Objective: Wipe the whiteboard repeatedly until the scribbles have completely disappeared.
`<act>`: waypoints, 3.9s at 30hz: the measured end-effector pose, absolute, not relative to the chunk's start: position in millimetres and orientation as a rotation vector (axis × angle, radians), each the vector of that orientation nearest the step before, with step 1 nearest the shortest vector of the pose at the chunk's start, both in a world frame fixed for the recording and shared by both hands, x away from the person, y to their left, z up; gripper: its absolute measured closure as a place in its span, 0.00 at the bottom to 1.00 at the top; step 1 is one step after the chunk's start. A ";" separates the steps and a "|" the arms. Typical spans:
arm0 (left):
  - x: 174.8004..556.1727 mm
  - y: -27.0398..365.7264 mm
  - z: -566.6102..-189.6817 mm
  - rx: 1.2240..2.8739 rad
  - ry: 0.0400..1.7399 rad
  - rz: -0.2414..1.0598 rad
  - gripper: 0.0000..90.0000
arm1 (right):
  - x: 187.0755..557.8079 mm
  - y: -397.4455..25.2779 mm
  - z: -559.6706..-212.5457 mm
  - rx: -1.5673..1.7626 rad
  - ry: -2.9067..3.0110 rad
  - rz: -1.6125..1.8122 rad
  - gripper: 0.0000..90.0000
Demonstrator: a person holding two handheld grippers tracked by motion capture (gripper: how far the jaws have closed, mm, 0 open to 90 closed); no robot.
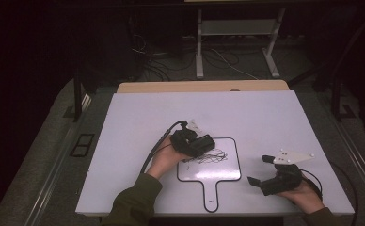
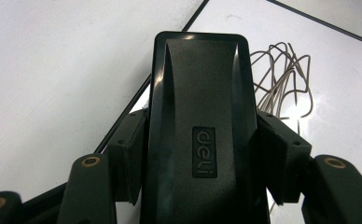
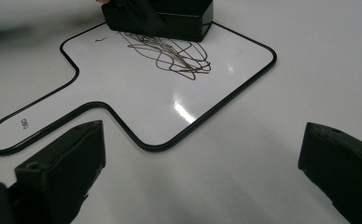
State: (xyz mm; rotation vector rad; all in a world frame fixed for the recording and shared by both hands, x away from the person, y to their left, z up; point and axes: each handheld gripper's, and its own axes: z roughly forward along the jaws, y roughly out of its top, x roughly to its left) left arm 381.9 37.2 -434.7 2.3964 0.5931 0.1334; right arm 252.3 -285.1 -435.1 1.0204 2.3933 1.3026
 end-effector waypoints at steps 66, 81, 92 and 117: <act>382.5 51.9 -436.0 2.377 0.650 0.170 0.43 | 252.5 -283.4 -436.2 1.016 2.399 1.296 0.00; 354.0 46.8 -435.5 2.394 0.582 0.114 0.43 | 252.9 -283.1 -436.7 1.019 2.398 1.298 0.00; 363.0 62.9 -435.4 2.380 0.639 0.134 0.43 | 252.8 -284.3 -436.2 1.023 2.393 1.297 0.00; 343.4 76.6 -434.3 2.394 0.623 0.144 0.43 | 252.6 -283.7 -436.3 1.022 2.396 1.297 0.00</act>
